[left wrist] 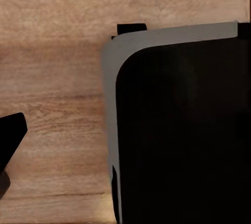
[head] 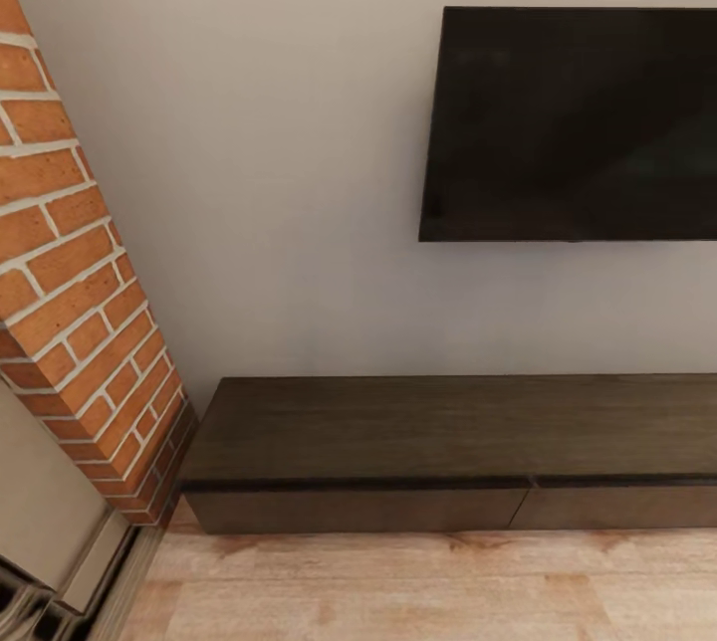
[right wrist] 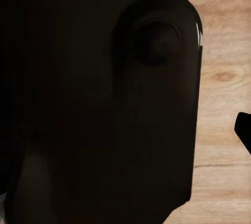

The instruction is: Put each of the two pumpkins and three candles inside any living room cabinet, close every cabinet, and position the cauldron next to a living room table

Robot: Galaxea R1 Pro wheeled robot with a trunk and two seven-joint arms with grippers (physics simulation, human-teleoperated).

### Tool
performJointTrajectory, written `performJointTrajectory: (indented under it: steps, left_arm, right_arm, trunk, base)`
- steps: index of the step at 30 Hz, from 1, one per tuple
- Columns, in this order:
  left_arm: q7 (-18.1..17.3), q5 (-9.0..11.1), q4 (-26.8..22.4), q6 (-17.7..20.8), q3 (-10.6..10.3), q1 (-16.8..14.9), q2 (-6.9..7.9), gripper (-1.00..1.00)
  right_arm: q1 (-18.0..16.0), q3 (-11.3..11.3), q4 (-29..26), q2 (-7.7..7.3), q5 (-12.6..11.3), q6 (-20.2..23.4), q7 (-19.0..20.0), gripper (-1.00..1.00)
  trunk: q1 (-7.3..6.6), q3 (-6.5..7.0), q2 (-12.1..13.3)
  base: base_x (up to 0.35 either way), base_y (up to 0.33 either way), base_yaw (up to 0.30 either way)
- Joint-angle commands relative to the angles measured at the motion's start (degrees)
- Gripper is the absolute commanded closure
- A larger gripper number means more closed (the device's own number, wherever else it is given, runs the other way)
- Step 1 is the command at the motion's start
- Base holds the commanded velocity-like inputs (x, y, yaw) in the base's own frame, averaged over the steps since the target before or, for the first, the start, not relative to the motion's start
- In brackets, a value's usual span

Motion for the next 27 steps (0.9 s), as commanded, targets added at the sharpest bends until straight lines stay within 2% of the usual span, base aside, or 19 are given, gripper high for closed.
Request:
performJointTrajectory:
  steps: [1,2,3,4,5,6,9,10,14,16,18,21,23,25,26,27]
  left_arm:
    - [-2.1,0.1,-1.6,2.2,0.0,0.0,0.58,-1.00]
    - [-5.7,0.3,-4.9,6.7,0.2,0.1,1.96,-1.00]
    - [-7.0,0.3,-6.3,8.4,0.2,0.1,2.56,-1.00]
    - [-10.7,0.5,-11.0,13.7,0.4,0.3,4.36,-1.00]
    - [-12.8,0.6,-14.2,17.1,0.5,0.5,5.47,-1.00]
    - [-13.6,0.7,-15.8,18.6,0.5,0.6,5.96,-1.00]
    - [-16.4,0.8,-24.8,26.8,0.5,1.0,8.01,-1.00]
    - [-16.6,0.8,-26.1,28.1,0.5,1.0,8.20,-1.00]
    - [-17.1,0.1,-34.7,38.6,0.2,1.1,8.56,-1.00]
    - [-17.2,-0.1,-38.9,42.3,-0.2,1.1,8.52,-1.00]
    - [-17.2,-0.3,-41.4,44.7,-0.6,1.1,8.40,-1.00]
    - [-17.2,-0.2,-42.8,46.5,-1.8,1.1,8.33,-1.00]
    - [-17.2,-0.1,-43.1,47.2,-2.6,1.0,8.11,-1.00]
    - [-17.3,0.1,-42.3,46.9,-2.9,1.1,7.82,-1.00]
    - [-17.3,0.2,-41.7,46.8,-2.9,1.1,7.76,-1.00]
    - [-17.3,0.2,-39.9,46.5,-3.0,1.1,7.67,-1.00]
  right_arm:
    - [0.0,0.0,0.0,0.00,0.0,-0.2,-0.1,-1.00]
    - [0.0,-0.1,0.0,-0.02,0.0,-0.2,-0.1,-1.00]
    - [0.0,-0.1,0.1,-0.02,0.0,-0.2,-0.1,-1.00]
    - [0.0,-0.1,0.1,-0.02,0.0,-0.2,-0.1,-1.00]
    - [0.0,-0.1,0.0,-0.02,0.0,-0.2,-0.1,-1.00]
    - [0.0,-0.1,0.0,-0.03,0.0,-0.2,-0.1,-1.00]
    - [0.0,-0.1,-0.1,0.04,0.0,-0.2,-0.1,-1.00]
    - [0.0,-0.1,-0.3,0.04,0.0,-0.2,-0.1,-1.00]
    - [0.0,-0.1,-4.6,0.02,0.0,-0.2,0.0,-1.00]
    - [0.0,-0.1,-6.0,0.04,0.0,-0.1,0.0,-1.00]
    - [0.0,-0.1,-7.6,0.10,-0.1,-0.1,0.2,-1.00]
    - [0.0,-0.1,-11.9,0.29,-0.6,0.0,0.1,-1.00]
    - [0.0,-0.1,-17.7,0.35,-4.6,0.5,0.1,-1.00]
    - [0.0,-0.1,-22.3,0.34,-10.7,0.7,0.3,-1.00]
    - [0.0,0.0,-23.3,0.33,-12.4,0.8,0.3,-1.00]
    - [0.0,0.0,-25.2,0.33,-15.6,0.8,0.3,-1.00]
  trunk:
    - [0.00,-0.05,0.0]
    - [0.00,-0.05,0.0]
    - [0.00,-0.05,0.0]
    - [0.00,-0.05,0.0]
    - [0.00,-0.05,0.0]
    - [0.00,-0.05,0.0]
    - [0.00,-0.05,0.0]
    - [0.00,-0.05,0.0]
    - [0.00,-0.05,0.0]
    - [0.00,-0.05,0.0]
    - [0.00,-0.05,0.0]
    - [0.00,-0.05,0.0]
    - [0.00,-0.05,0.0]
    - [0.00,-0.05,0.0]
    - [0.00,-0.05,0.0]
    - [0.00,-0.05,0.0]
  base:
    - [0.000,0.000,0.000]
    - [0.000,0.000,0.000]
    - [0.000,0.000,0.000]
    - [0.000,0.000,0.000]
    - [0.000,0.000,0.000]
    - [0.000,0.000,0.000]
    - [0.000,0.000,0.000]
    - [0.000,0.000,0.000]
    - [0.000,0.000,0.000]
    - [0.000,0.000,0.000]
    - [0.000,0.000,0.000]
    - [0.000,0.000,0.000]
    - [0.000,0.000,0.000]
    - [0.000,0.000,0.000]
    - [0.000,0.000,0.000]
    - [0.000,0.000,0.000]
